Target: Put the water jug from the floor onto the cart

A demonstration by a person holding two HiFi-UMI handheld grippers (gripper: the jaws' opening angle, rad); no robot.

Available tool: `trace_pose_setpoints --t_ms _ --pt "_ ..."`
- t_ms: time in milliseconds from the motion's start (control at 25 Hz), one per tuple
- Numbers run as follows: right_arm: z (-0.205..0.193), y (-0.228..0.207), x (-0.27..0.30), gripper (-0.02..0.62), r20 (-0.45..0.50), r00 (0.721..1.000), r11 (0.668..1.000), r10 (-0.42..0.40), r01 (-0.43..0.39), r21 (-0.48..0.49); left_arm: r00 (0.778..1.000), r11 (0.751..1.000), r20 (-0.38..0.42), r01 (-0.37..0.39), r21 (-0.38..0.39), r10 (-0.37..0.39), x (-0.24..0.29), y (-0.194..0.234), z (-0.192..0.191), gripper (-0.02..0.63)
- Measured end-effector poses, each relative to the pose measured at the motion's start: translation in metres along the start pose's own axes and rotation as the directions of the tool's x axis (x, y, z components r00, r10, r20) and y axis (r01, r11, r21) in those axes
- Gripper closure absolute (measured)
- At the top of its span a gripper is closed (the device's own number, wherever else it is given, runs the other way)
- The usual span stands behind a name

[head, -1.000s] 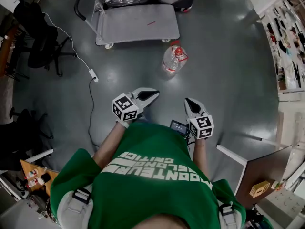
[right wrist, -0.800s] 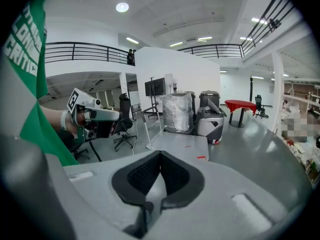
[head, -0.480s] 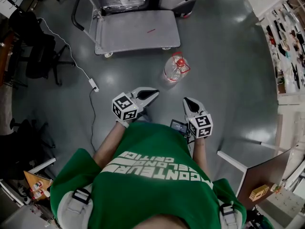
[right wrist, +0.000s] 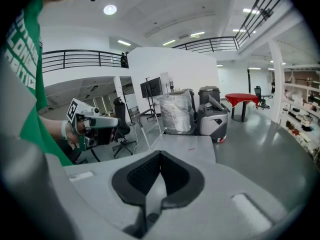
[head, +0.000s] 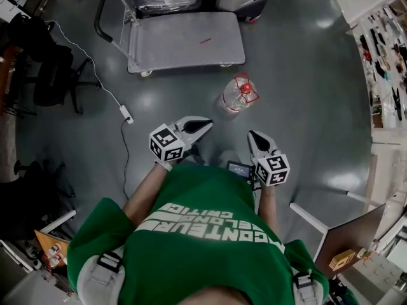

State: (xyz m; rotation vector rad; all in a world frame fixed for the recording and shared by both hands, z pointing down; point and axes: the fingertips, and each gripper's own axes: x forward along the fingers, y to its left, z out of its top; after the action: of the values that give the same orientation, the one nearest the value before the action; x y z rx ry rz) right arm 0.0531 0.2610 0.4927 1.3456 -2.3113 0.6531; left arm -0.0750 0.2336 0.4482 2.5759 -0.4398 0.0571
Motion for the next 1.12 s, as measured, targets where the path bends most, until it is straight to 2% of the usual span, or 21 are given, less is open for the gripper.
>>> trace_pose_setpoints --t_ms 200,400,640,1120 --pt "0.010 -0.025 0.021 0.601 -0.020 0.999 0.999 0.038 -0.039 -0.027 0.999 0.999 0.000 -0.034 -0.021 0.034 0.024 0.019 0.003 0.595" --pt "0.028 -0.052 0.044 0.601 -0.050 0.995 0.991 0.088 -0.093 -0.100 0.998 0.998 0.022 -0.060 -0.026 0.061 0.054 0.034 0.020 0.595" --pt "0.045 -0.097 0.064 0.601 -0.061 0.993 0.989 0.105 -0.111 -0.095 0.999 0.999 0.005 -0.053 0.002 0.053 0.097 0.049 0.042 0.595" --pt "0.047 -0.147 0.075 0.601 -0.111 0.980 0.980 0.168 -0.179 -0.092 0.994 0.994 0.011 -0.106 0.002 0.106 0.157 0.081 0.069 0.595"
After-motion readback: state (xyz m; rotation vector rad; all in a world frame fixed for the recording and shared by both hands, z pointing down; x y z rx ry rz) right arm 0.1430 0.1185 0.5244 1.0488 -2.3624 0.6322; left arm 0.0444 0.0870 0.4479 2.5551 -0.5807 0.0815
